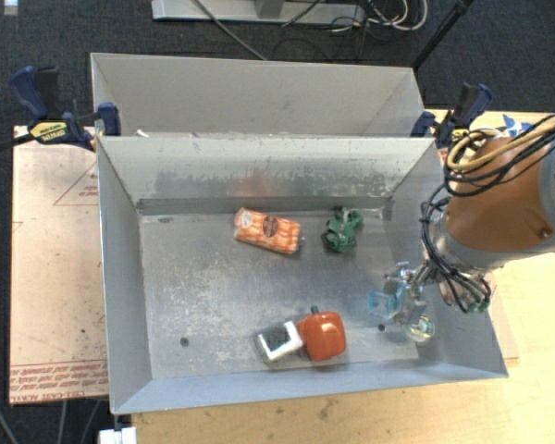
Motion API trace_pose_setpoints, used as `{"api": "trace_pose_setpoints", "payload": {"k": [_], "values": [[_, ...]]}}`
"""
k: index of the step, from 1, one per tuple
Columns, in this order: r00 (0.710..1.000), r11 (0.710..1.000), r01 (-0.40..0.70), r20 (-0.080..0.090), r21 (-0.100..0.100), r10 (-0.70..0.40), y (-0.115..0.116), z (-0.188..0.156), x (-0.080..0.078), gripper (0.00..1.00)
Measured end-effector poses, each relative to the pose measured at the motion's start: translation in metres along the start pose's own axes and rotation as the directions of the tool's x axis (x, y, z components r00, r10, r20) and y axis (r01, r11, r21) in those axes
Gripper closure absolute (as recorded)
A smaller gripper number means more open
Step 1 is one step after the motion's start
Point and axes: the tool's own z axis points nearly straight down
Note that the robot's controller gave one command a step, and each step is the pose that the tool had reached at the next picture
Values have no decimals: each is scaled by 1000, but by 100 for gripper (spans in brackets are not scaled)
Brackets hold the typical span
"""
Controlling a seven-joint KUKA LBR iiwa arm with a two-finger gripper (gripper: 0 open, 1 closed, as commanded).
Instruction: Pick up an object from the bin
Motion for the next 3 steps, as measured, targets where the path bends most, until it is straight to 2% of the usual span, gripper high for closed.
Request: {"api": "trace_pose_setpoints", "payload": {"k": [1,2,3], "values": [[999,999,-47,4,2,47,16,-14,-14,100],[1000,1000,-18,1,0,18,2,-36,-8,100],[999,999,-37,-3,-1,37,0,-95,-6,100]]}}
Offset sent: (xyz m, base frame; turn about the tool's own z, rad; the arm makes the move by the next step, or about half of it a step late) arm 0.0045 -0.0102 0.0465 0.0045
